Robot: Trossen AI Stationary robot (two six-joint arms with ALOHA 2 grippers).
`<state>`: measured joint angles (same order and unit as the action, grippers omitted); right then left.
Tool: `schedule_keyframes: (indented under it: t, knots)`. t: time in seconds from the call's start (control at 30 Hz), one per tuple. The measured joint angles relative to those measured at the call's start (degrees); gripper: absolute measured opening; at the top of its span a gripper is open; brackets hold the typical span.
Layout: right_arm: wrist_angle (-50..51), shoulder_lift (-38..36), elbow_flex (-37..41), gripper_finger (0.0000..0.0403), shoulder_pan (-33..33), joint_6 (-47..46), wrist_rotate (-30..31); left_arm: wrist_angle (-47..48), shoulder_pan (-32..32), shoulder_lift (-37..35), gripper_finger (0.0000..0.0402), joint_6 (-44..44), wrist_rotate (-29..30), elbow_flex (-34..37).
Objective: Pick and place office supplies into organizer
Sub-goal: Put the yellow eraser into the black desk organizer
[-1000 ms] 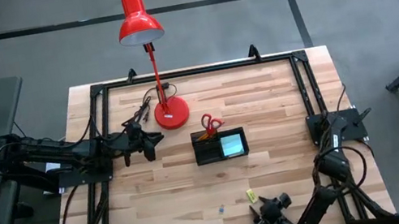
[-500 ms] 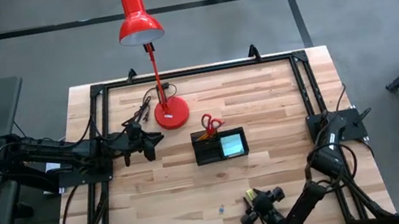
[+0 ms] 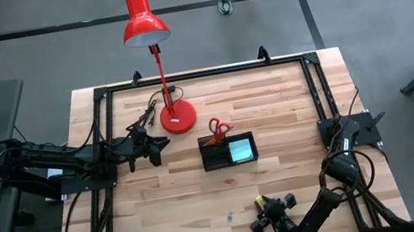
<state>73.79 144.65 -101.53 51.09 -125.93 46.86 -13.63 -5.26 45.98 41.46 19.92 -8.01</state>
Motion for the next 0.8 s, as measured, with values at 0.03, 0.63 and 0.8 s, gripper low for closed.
schedule_keyframes:
  t: [0.03,0.63,0.8]
  knots:
    - [-0.1,-0.1,0.4,0.012,-0.2,-0.5,0.0,0.0,0.0,0.0,0.0088,0.5,0.0,0.0]
    - [4.5,0.1,-3.0,0.0025,-0.8,-4.3,-3.7,0.1,0.0,0.0,0.0088,0.5,0.1,0.0]
    - [7.2,0.3,-5.8,0.002,-1.3,-4.1,-4.5,0.1,0.0,0.0,0.0088,0.5,0.1,0.0]
